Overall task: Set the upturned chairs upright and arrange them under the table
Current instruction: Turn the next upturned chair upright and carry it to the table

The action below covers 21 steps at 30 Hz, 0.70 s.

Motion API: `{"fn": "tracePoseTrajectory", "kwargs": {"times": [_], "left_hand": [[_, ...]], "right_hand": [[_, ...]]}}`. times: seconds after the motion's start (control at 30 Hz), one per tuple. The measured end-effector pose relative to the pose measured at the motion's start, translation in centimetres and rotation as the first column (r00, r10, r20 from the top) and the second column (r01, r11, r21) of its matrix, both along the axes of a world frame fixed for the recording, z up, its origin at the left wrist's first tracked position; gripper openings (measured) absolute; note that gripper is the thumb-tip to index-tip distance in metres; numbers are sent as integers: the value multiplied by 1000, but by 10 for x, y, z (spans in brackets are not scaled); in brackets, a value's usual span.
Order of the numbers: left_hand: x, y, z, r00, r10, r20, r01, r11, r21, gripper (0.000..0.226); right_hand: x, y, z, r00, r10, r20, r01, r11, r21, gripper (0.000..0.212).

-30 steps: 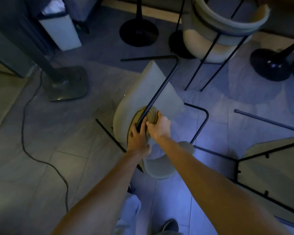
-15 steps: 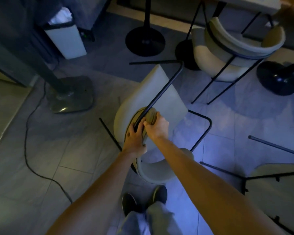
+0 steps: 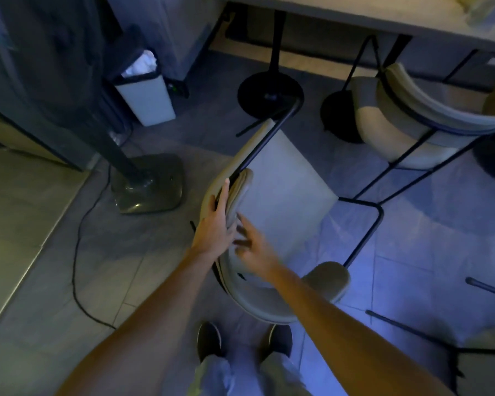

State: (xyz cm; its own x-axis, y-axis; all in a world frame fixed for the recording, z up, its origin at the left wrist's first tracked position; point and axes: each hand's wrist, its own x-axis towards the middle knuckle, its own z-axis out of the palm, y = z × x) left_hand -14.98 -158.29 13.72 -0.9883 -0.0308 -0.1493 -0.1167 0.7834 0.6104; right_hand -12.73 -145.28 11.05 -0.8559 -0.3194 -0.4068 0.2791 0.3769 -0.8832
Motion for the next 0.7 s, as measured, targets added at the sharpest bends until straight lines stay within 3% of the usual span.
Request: {"fn": "tracePoseTrajectory", "kwargs": {"times": [0.1,0.17,0.2,0.27,0.3,0.37,0.43,0.53,0.63,0.7], "left_hand": [[-17,-16,5,1000,24,-14,-24,1000,4,91],[-29,-28,6,999,33,-23,-32,999,43,90],[-34,-33,7,999,38,-26,-37,998,45,89],[-43,-41,10,996,-10,-92,4,998,-69,87],[-45,-46,9,982,-100,-157,67,976,-206,86],[-44,-58,5,911,-357,-205,212,834,-510,85],[-41,-78,4,848,-508,-149,300,694,-654,73],[-38,-105,14,749,-655,-104,406,577,-709,49],[-39,-107,25,529,-847,62,548,285,-786,47],[-38,-108,29,420,-892,166,632,156,-759,46]], "right_hand": [[29,-31,2,991,127,38,-131,983,131,89],[33,-51,-3,993,117,1,-114,966,234,103],[30,-60,-6,992,113,-52,-95,959,268,100],[20,-78,-8,989,89,-116,-47,947,318,88],[15,-85,-7,990,83,-115,-40,941,336,83],[7,-93,-6,992,90,-90,-50,927,372,74],[4,-96,-5,990,113,-88,-66,905,420,74],[1,-96,-10,984,131,-121,-68,902,426,78],[-1,-97,-11,982,82,-171,-15,933,358,68],[-2,-101,-12,984,35,-176,18,956,292,54]]}}
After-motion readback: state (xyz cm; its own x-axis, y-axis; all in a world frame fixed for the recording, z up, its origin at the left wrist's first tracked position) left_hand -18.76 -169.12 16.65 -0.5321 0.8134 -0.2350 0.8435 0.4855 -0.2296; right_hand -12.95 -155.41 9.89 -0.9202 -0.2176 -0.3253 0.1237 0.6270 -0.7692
